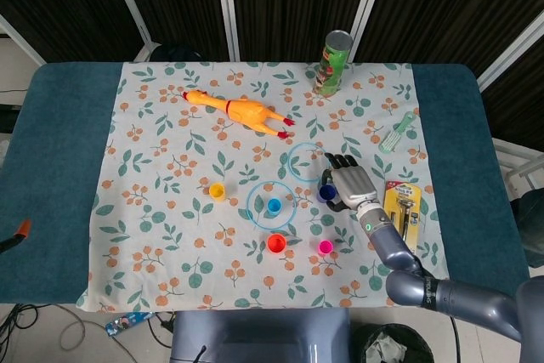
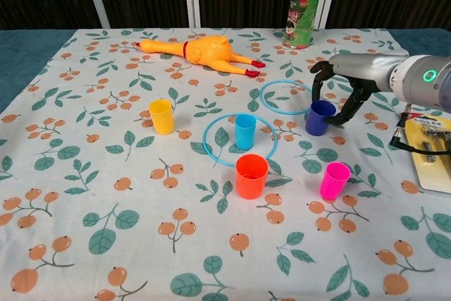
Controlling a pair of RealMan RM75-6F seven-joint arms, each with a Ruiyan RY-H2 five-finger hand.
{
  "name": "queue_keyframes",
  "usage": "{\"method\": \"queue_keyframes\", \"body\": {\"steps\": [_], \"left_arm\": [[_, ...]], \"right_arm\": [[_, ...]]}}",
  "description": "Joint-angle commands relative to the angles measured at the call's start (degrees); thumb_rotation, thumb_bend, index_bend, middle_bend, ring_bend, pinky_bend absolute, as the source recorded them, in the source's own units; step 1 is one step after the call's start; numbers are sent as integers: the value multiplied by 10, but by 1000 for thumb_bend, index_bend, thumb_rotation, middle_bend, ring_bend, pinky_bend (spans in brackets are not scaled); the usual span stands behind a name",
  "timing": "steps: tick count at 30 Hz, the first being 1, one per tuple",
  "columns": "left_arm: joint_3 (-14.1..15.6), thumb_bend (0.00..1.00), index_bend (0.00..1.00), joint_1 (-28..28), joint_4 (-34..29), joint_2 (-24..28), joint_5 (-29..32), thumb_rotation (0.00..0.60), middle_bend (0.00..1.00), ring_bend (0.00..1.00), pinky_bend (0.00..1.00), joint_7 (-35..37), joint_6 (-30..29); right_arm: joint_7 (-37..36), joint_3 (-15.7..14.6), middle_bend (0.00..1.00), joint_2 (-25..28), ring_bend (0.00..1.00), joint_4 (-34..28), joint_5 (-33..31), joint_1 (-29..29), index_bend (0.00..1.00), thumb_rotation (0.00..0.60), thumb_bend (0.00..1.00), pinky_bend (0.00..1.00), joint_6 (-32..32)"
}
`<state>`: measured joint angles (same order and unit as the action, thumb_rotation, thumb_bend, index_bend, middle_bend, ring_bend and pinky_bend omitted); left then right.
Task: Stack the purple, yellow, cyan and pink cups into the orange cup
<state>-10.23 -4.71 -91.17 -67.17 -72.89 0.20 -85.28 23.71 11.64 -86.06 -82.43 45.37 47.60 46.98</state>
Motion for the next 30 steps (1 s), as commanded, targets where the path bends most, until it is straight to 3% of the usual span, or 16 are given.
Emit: {"method": "queue_keyframes", "body": {"steps": [1,10,19,24,30], "left_arm": [[0,220,27,0,-1,0,0,600,0,0,0,0,0],[-1,220,27,0,-1,1,2,600,0,0,0,1,1],[-1,220,27,0,-2,1,2,600,0,0,0,1,1],[0,220,27,0,-2,1,2,600,0,0,0,1,1],[0,219,27,1,-4,2,0,600,0,0,0,2,-1]], "right_arm": [[-2,-1,0,-2,0,3,2,1,484,600,419,75,1],[-13,8,0,12,0,-21,18,4,488,600,420,77,10],[-17,20,0,92,0,-158,60,-12,488,600,421,77,50],[-18,0,0,130,0,-253,121,-39,488,600,420,77,85],[-5,-38,0,123,0,-283,208,-64,488,600,420,77,125]]}}
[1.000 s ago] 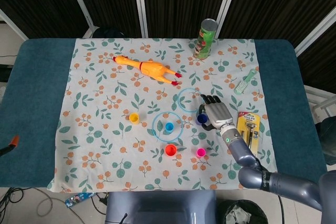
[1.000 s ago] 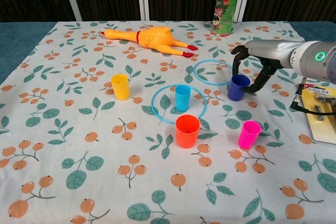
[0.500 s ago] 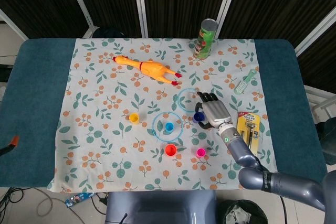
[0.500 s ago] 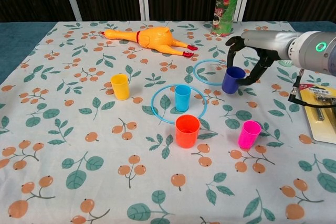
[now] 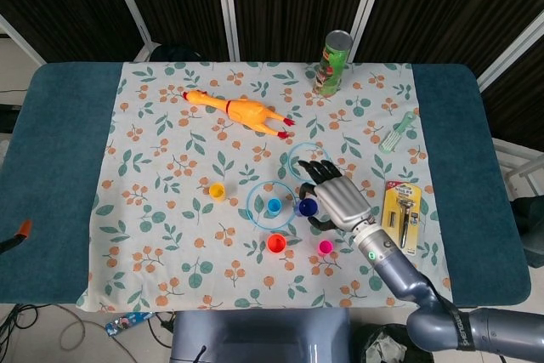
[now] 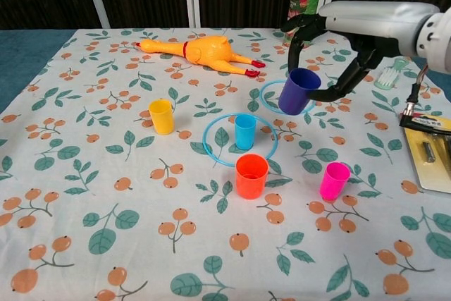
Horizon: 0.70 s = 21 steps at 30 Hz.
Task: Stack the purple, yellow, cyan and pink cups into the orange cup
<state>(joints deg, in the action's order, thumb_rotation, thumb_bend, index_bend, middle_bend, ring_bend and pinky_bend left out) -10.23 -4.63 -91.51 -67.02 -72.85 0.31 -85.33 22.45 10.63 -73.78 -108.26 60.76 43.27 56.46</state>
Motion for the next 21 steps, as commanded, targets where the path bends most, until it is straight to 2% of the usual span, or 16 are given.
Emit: {"method": "queue_keyframes", "body": {"steps": [1,8,21], "left_arm": [[0,220,27,0,0,0,0,600,0,0,0,1,0],[-1,220,27,0,0,1,2,600,0,0,0,2,1],[-4,220,27,0,3,3,9,600,0,0,0,10,6]], "right_arm": [[7,-34,0,-3,0,-27,66,-24,488,600,420,77,33],[18,-68,0,-40,0,-11,145,-34,488,600,420,77,49],[19,-69,0,-89,0,27,159,-27,488,600,420,77,35]]}}
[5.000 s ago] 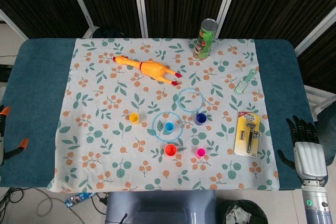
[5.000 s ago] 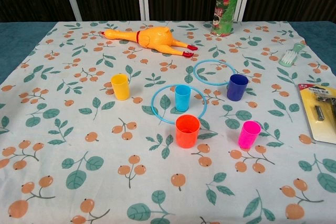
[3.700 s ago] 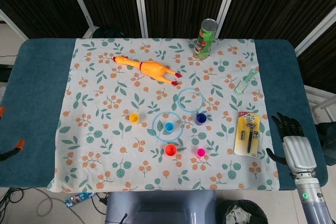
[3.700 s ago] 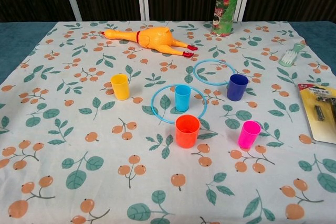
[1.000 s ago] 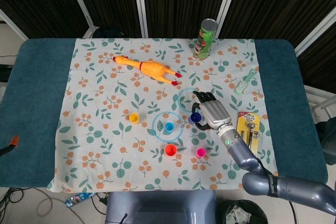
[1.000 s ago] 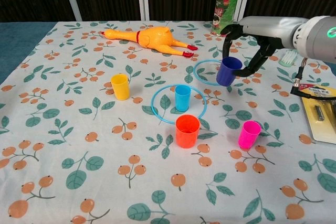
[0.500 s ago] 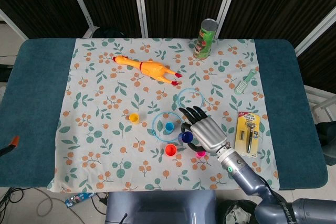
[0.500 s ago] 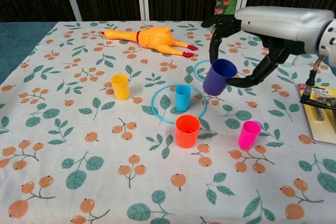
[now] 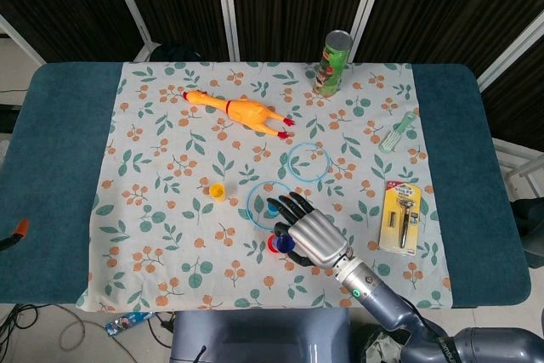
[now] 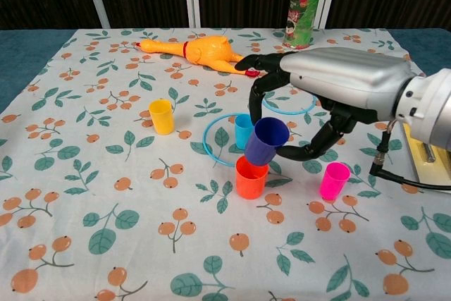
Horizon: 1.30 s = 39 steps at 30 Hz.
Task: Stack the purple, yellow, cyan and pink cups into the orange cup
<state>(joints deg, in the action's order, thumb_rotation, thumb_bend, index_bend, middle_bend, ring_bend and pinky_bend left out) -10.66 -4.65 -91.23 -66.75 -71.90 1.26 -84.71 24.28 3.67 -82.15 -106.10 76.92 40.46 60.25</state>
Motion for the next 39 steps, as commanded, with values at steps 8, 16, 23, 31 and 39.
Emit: {"method": "queue_keyframes", "body": {"steps": [8,16,23,31,39], "left_arm": [[1,220,27,-1,0,-1,-1,600,0,0,0,-2,1],[0,220,27,-1,0,-2,1,600,0,0,0,-5,0],[0,220,27,-2,0,-2,0,600,0,0,0,-7,0],[0,220,27,-2,0,-3,1,600,0,0,0,-8,0],[0,220,27,-2,-1,-2,1,600,0,0,0,-8,1]], "right_arm": [[-2,7,0,-23,0,26,-13,5,488,600,420,77,-12],[-1,11,0,-34,0,43,-24,7,488,600,421,77,-19],[-1,9,0,-43,0,54,-27,9,489,600,420,77,-25],[-2,5,0,-49,0,58,-26,8,488,600,420,77,-30],[4,2,0,-54,0,64,-33,10,140,600,420,77,-40]]}}
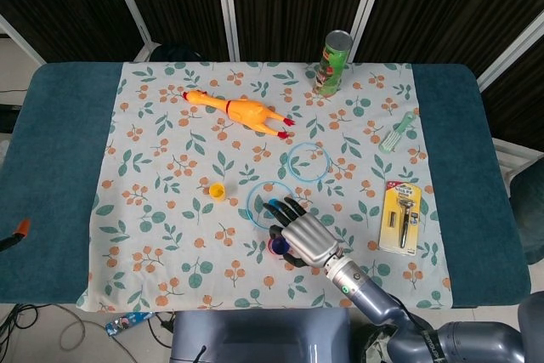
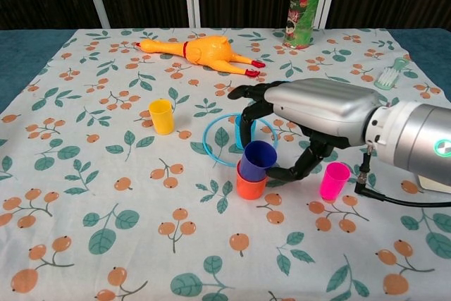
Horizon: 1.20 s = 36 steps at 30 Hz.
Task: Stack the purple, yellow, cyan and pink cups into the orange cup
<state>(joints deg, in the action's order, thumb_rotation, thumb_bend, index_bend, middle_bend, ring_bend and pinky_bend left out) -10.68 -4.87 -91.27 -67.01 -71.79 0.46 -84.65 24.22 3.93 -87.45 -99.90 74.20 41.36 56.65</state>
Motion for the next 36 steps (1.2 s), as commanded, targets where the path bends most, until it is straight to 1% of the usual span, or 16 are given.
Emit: {"method": "queue_keyframes", "body": {"steps": [1,2,7,11,16,21,23,26,28,32,36], "left_arm": [[0,220,27,0,0,0,0,600,0,0,0,0,0],[0,220,27,0,0,0,0,600,0,0,0,0,0],[0,220,27,0,0,1,1,600,0,0,0,0,0],[0,220,27,0,-1,1,2,600,0,0,0,-1,0],[0,220,27,0,-2,1,0,600,0,0,0,-2,-1],[6,220,27,0,-11,7,-11,600,0,0,0,20,9],[9,220,28,-1,-15,9,-19,600,0,0,0,35,13],[14,220,39,-3,-23,13,-32,600,0,0,0,57,21],[20,220,57,-8,-25,17,-46,600,0,0,0,66,31],[21,220,95,-31,-26,23,-62,600,0,0,0,34,52],[12,220,101,-70,-33,27,-72,600,0,0,0,-8,91]], "right_arm": [[9,0,0,1,0,2,-12,2,97,600,420,77,-7],[12,1,0,3,0,-1,-20,3,71,600,419,77,-11],[16,8,0,12,0,-14,-44,4,23,600,412,77,-16],[19,15,0,22,0,-23,-50,3,17,600,411,77,-9],[13,36,0,40,0,-28,-47,-5,16,600,411,77,24],[-27,62,0,89,0,-31,-76,-25,16,600,411,75,46],[-47,65,0,115,0,-27,-83,-39,16,600,411,69,53],[-76,60,0,145,0,-17,-84,-62,16,600,412,63,66],[-98,50,0,167,0,-3,-75,-89,16,600,412,62,91],[-149,27,0,191,0,32,-45,-139,16,600,411,61,138],[-170,6,0,196,0,67,-10,-170,23,600,411,61,172]]}}
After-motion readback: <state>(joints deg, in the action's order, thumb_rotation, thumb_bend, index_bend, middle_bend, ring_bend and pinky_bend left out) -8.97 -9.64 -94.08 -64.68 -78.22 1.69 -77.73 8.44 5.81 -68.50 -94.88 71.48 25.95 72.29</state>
